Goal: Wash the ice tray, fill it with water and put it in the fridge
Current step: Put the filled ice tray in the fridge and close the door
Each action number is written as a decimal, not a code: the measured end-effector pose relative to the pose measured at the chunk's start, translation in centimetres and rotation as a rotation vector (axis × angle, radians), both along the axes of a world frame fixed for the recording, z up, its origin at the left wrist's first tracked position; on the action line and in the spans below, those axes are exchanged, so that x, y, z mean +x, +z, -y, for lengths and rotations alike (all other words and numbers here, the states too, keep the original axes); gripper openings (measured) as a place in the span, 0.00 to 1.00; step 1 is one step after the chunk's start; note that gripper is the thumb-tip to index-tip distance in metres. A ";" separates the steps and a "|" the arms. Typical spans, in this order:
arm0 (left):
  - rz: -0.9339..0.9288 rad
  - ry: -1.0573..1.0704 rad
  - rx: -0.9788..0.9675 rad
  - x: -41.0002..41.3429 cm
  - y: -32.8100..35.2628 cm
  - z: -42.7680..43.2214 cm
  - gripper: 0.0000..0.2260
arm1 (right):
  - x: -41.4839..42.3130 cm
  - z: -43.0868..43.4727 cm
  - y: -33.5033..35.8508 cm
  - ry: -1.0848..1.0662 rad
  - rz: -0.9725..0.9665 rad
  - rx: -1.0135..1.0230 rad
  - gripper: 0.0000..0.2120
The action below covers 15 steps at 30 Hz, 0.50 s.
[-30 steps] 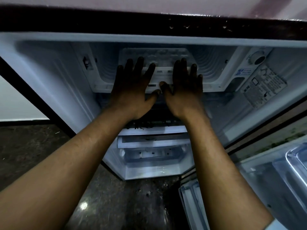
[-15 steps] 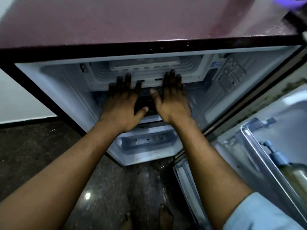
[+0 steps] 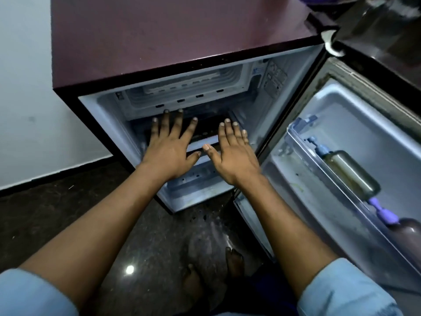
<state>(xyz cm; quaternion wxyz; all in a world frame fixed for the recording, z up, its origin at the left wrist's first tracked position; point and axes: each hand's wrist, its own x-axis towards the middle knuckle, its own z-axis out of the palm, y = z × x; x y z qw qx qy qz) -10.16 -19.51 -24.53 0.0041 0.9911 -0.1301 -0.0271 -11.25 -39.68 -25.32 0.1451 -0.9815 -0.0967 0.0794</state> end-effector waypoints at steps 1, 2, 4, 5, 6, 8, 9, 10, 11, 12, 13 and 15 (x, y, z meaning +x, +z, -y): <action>0.004 -0.035 -0.008 -0.5 0.4 0.4 0.41 | -1.0 0.4 0.7 -0.020 0.012 0.000 0.44; 0.003 -0.073 -0.016 -0.9 0.8 0.9 0.41 | -2.1 0.9 1.5 -0.043 0.030 -0.001 0.44; -0.005 -0.133 -0.030 -1.8 1.4 2.0 0.41 | -4.3 2.1 3.2 -0.082 0.072 -0.002 0.43; -0.005 -0.166 -0.037 -2.3 1.7 2.7 0.41 | -5.6 2.8 4.1 -0.114 0.097 -0.001 0.43; -0.003 -0.196 -0.045 -2.8 2.0 3.3 0.41 | -6.9 3.5 5.1 -0.149 0.123 0.002 0.45; 0.030 -0.269 -0.043 -4.1 2.5 5.1 0.41 | -9.6 5.3 7.0 -0.230 0.177 0.001 0.46; 0.056 -0.301 -0.030 -4.7 2.8 5.9 0.40 | -10.9 6.1 7.9 -0.267 0.201 0.000 0.45; 0.085 -0.340 -0.020 -5.3 3.3 7.0 0.40 | -12.3 7.1 8.8 -0.307 0.229 -0.007 0.44; 0.109 -0.377 -0.017 -5.8 3.8 7.9 0.40 | -13.6 8.0 9.6 -0.347 0.260 -0.010 0.42; 0.132 -0.417 -0.025 -6.1 4.4 9.1 0.39 | -14.9 9.1 10.5 -0.387 0.300 -0.016 0.41; 0.152 -0.456 -0.038 -6.3 5.1 10.2 0.39 | -16.0 10.2 11.2 -0.420 0.344 -0.028 0.39; 0.185 -0.536 -0.059 -6.4 6.7 12.5 0.39 | -18.0 12.2 12.5 -0.465 0.455 -0.062 0.36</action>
